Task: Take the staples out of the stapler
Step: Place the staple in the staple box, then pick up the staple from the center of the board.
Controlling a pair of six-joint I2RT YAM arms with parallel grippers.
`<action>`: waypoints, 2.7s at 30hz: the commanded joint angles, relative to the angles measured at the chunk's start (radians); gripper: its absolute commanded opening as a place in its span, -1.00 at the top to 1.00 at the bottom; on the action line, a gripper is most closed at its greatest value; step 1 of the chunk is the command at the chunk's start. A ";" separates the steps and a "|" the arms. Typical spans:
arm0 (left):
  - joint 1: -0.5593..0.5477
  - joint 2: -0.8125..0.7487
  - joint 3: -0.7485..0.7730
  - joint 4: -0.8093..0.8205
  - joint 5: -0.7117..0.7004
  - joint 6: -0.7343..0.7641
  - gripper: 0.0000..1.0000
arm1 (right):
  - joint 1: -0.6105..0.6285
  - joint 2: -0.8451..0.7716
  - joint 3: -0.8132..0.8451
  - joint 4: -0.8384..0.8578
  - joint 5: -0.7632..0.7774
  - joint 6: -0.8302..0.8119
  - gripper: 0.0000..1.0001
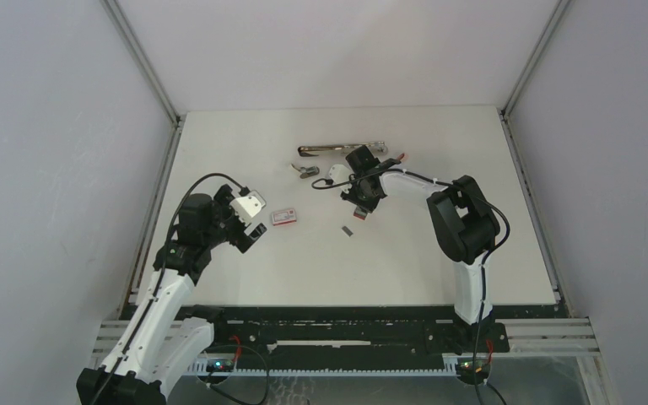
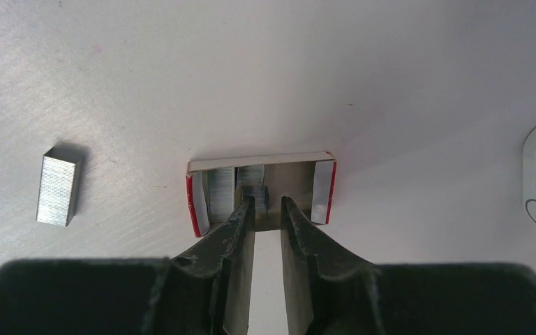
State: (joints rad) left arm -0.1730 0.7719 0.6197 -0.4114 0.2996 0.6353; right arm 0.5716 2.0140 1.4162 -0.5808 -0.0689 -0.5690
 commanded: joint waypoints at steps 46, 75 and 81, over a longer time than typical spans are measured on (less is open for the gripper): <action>0.007 -0.019 -0.015 0.034 0.010 -0.014 -0.99 | 0.107 -0.202 0.092 -0.224 -0.030 0.396 -0.06; 0.007 -0.022 -0.015 0.034 0.004 -0.012 -0.99 | 0.184 0.035 0.131 -0.208 0.035 0.546 0.08; 0.007 -0.021 -0.016 0.034 0.004 -0.013 -0.99 | 0.183 0.047 0.135 -0.199 0.062 0.552 0.17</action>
State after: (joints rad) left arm -0.1734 0.7628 0.6197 -0.4114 0.2993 0.6353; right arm 0.7532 2.0590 1.5116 -0.8036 -0.0402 -0.0422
